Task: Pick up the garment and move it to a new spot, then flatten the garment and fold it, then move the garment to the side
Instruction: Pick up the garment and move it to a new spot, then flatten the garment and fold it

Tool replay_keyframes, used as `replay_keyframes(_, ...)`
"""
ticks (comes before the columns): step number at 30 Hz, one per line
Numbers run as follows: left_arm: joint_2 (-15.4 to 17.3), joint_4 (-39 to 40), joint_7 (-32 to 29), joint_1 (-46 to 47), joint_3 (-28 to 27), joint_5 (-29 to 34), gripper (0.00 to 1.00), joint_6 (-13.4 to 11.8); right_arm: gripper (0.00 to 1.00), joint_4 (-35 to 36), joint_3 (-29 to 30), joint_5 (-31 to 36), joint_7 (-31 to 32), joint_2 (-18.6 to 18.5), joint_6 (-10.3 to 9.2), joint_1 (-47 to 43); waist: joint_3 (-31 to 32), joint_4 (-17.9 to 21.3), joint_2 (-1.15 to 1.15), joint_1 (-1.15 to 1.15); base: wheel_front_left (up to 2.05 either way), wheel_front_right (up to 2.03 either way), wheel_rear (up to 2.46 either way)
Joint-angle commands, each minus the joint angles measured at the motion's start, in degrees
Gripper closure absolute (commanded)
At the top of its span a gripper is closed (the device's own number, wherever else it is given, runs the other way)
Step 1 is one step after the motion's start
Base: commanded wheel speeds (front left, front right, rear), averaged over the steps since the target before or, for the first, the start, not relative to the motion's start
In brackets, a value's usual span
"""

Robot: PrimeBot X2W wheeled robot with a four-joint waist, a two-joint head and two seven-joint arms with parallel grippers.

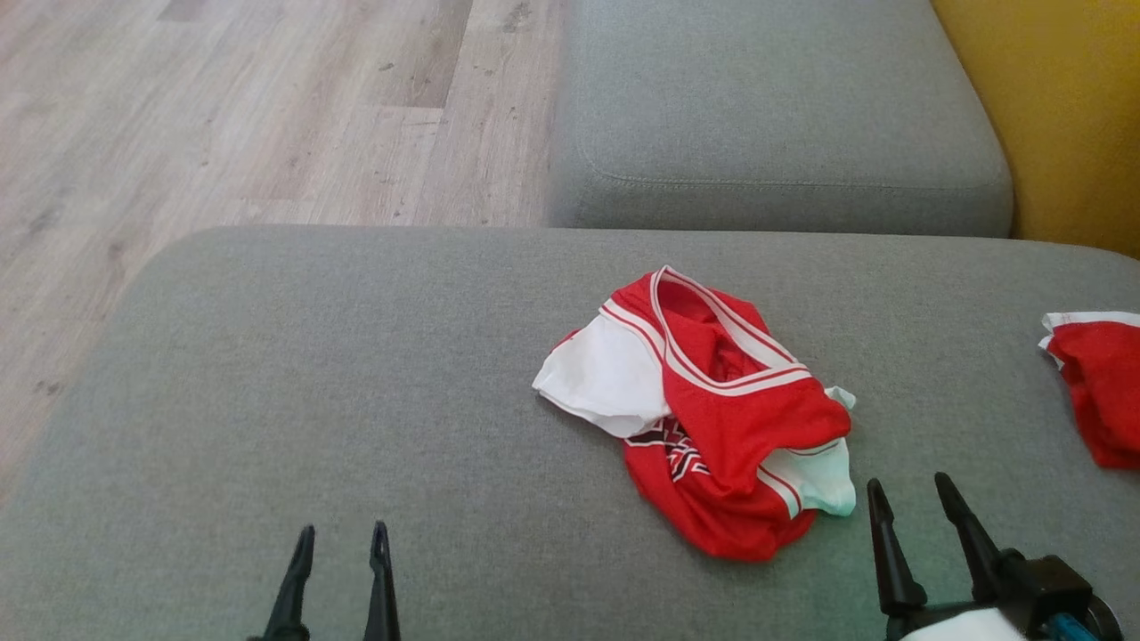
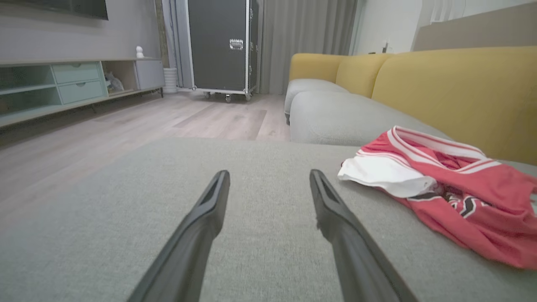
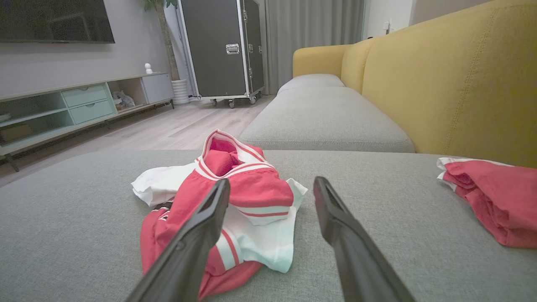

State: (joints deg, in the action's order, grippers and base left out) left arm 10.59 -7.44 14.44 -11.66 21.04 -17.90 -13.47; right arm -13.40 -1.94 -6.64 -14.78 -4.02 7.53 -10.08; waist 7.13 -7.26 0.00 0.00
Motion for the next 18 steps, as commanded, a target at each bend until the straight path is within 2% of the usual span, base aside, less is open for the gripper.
replay_keyframes(1, -0.84, 3.0, 0.55, 2.69, -3.52, 1.76, 0.0, 1.25, 0.0, 1.61, -1.31, 0.05, -0.22, -0.19, -0.04, 1.2, 0.03, -0.04, 0.0, 0.0, 0.0, 0.0, 0.0)
replay_keyframes(6, -1.67, 2.91, 0.55, 2.64, -5.17, 3.63, 0.0, 3.31, 0.0, 1.66, -1.22, 0.29, -0.22, 0.13, -0.04, 0.31, 0.11, 0.27, 0.0, 0.0, 0.0, 0.0, 0.0)
replay_keyframes(18, -3.78, 1.8, 0.55, 3.05, -8.25, 6.54, 0.0, 6.47, 0.0, 2.45, -1.29, 0.79, -0.22, 0.88, -0.04, -0.95, 0.33, 1.69, 0.0, 0.0, 0.0, 0.0, 0.0)
